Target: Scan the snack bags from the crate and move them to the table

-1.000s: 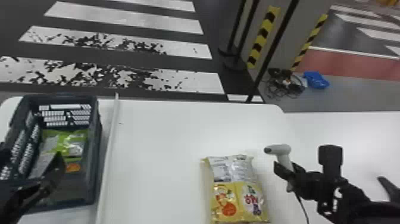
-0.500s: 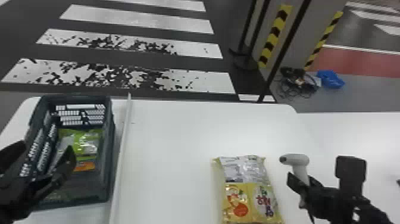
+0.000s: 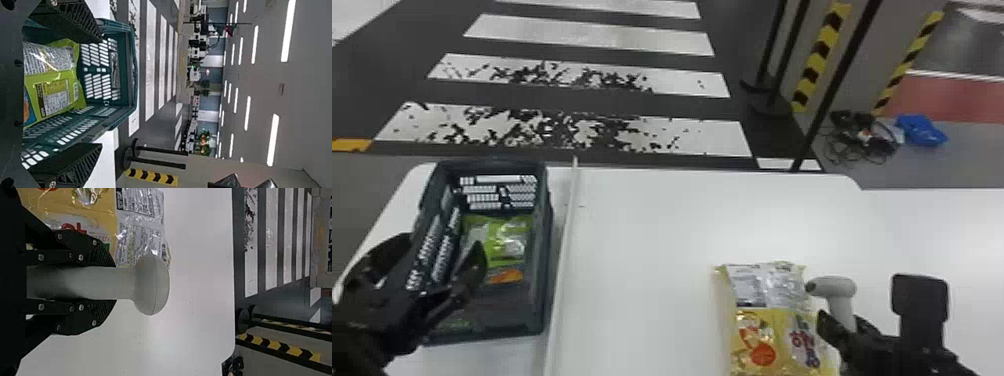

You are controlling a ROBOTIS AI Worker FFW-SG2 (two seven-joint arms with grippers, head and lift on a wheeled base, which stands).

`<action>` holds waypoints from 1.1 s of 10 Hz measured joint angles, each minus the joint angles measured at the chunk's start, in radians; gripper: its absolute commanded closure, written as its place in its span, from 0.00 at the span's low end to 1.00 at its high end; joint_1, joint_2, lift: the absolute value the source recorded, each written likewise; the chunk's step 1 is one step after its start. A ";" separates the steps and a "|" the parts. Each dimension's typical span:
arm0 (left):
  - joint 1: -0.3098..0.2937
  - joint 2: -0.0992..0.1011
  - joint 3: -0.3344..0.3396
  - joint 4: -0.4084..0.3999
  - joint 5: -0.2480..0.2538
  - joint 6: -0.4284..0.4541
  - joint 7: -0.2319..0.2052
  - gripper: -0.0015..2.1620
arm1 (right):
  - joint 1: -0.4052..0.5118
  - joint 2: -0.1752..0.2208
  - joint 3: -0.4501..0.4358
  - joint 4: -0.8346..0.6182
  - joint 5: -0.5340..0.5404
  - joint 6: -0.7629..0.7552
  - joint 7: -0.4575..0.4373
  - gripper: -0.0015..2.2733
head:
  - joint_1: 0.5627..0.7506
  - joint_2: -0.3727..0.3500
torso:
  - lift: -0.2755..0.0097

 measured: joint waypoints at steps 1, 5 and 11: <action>0.000 0.000 -0.001 0.001 0.000 0.000 -0.001 0.03 | -0.018 0.022 0.039 -0.001 0.026 0.003 -0.010 0.99 | 0.70 0.40 | 0.63; 0.005 -0.008 -0.002 0.001 -0.006 0.001 -0.003 0.03 | -0.102 0.049 0.096 0.014 0.049 0.006 -0.016 0.99 | 0.70 0.46 | 0.63; 0.008 -0.027 -0.006 -0.001 -0.017 0.003 -0.005 0.03 | -0.157 0.039 0.102 0.124 0.056 0.003 -0.019 0.99 | 0.70 0.45 | 0.63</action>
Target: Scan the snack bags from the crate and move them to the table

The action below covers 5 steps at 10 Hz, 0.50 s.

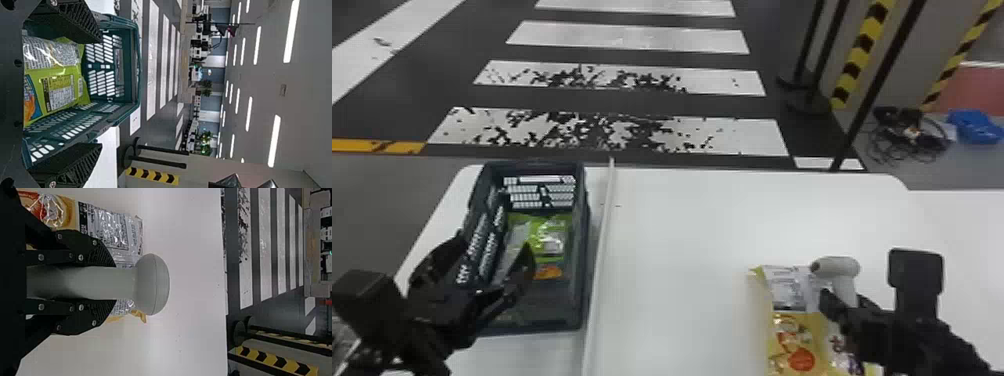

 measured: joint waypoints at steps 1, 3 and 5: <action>0.001 0.000 0.000 0.000 0.000 0.000 0.000 0.03 | -0.007 -0.003 0.000 0.015 0.001 0.000 0.000 0.99 | 0.70 0.45 | 0.63; 0.004 0.000 0.001 -0.001 -0.002 0.000 -0.001 0.03 | -0.025 -0.014 -0.001 0.047 0.004 -0.003 0.001 0.99 | 0.70 0.44 | 0.63; 0.007 0.000 0.003 0.001 -0.005 0.000 -0.004 0.03 | -0.032 -0.022 -0.001 0.057 0.002 -0.006 0.002 0.99 | 0.70 0.44 | 0.63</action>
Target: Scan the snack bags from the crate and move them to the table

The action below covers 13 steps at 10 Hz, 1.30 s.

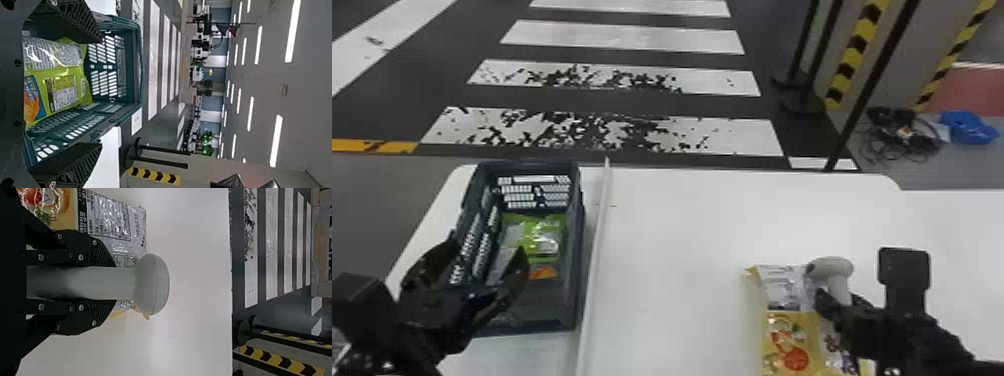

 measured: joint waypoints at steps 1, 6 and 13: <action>0.000 0.000 0.000 0.000 0.000 0.000 -0.001 0.03 | -0.001 -0.001 0.000 0.001 0.000 -0.001 0.000 0.99 | 0.70 0.44 | 0.63; -0.002 0.001 0.003 0.000 0.000 0.000 -0.001 0.03 | 0.002 -0.043 -0.085 -0.016 -0.088 -0.014 0.013 0.99 | 0.70 0.40 | 0.63; 0.002 -0.011 0.003 0.000 -0.011 0.001 -0.009 0.03 | -0.021 -0.169 -0.276 0.210 -0.183 -0.245 0.184 0.99 | 0.70 0.19 | 0.63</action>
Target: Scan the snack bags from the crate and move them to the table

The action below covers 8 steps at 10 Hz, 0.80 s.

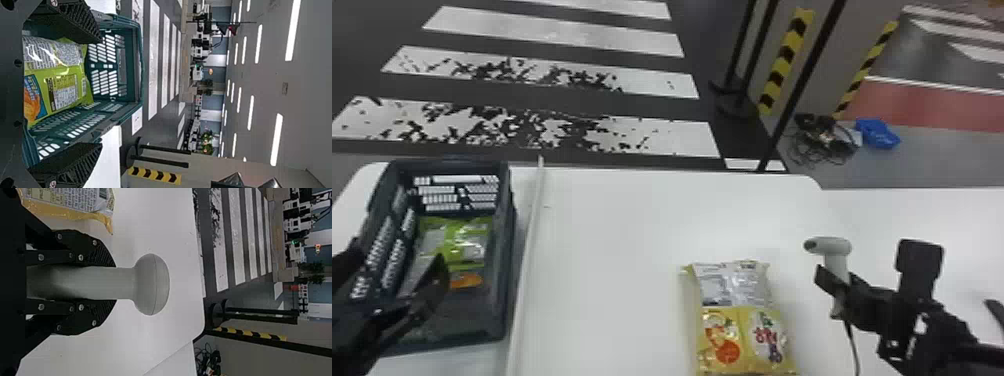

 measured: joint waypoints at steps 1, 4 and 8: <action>0.000 -0.003 0.000 -0.001 0.000 0.000 -0.001 0.03 | -0.012 -0.007 0.000 0.052 0.001 -0.034 0.023 0.99 | 0.70 0.18 | 0.63; 0.002 -0.007 0.003 -0.001 0.000 -0.001 -0.011 0.03 | -0.050 -0.029 0.000 0.190 0.001 -0.134 0.083 0.99 | 0.70 0.17 | 0.63; 0.008 -0.012 0.014 0.001 0.000 -0.001 -0.012 0.03 | -0.074 -0.042 0.017 0.336 0.008 -0.263 0.140 0.99 | 0.70 0.17 | 0.63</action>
